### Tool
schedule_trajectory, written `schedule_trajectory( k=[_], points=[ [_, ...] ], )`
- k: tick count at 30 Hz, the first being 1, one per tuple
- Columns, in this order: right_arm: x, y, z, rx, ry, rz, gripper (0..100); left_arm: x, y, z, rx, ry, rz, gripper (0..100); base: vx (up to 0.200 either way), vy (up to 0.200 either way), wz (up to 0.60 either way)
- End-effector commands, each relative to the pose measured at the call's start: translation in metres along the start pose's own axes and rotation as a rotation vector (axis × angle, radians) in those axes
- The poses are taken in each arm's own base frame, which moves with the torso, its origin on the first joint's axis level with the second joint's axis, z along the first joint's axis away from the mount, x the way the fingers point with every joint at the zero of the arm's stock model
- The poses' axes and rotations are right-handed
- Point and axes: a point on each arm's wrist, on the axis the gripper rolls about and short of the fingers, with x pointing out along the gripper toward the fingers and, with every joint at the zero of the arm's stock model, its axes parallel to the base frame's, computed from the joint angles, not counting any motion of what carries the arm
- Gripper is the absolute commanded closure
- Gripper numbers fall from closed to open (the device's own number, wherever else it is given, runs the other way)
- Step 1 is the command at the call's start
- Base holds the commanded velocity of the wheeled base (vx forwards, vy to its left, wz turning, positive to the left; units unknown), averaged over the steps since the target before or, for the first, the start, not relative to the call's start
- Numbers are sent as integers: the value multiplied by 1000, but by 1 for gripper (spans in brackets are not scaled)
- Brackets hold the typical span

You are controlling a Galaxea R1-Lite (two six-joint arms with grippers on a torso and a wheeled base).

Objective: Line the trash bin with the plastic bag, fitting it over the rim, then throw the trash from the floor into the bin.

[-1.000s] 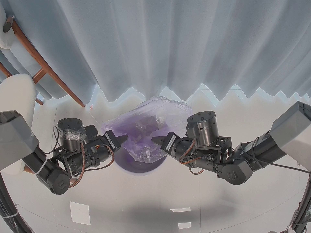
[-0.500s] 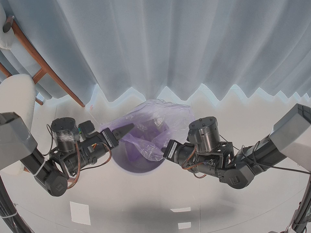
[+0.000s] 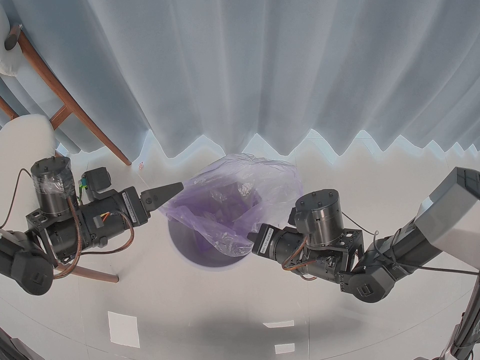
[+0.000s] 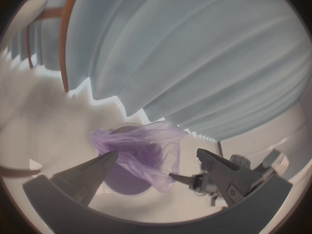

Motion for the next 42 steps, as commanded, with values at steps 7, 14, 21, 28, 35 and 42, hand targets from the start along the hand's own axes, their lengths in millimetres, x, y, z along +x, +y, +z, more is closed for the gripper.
schedule_trajectory(
  k=[7,14,21,28,35,42],
  points=[
    [-20,17,3,-17,-20,59,100,6,37,18,289,29,108,0,0,0,0],
    [-22,12,-5,-16,7,50,100,36,74,-3,364,183,-11,0,0,0,0],
    [-24,10,-12,-22,16,54,100,47,74,6,403,116,-38,0,0,0,0],
    [-24,11,-18,-29,23,67,100,70,82,15,407,84,-11,0,0,0,0],
    [-24,15,-22,-35,35,75,100,104,84,23,430,50,-11,0,0,0,0],
    [-22,15,-25,-38,45,77,100,108,65,23,415,100,-45,0,0,0,0]
  ],
)
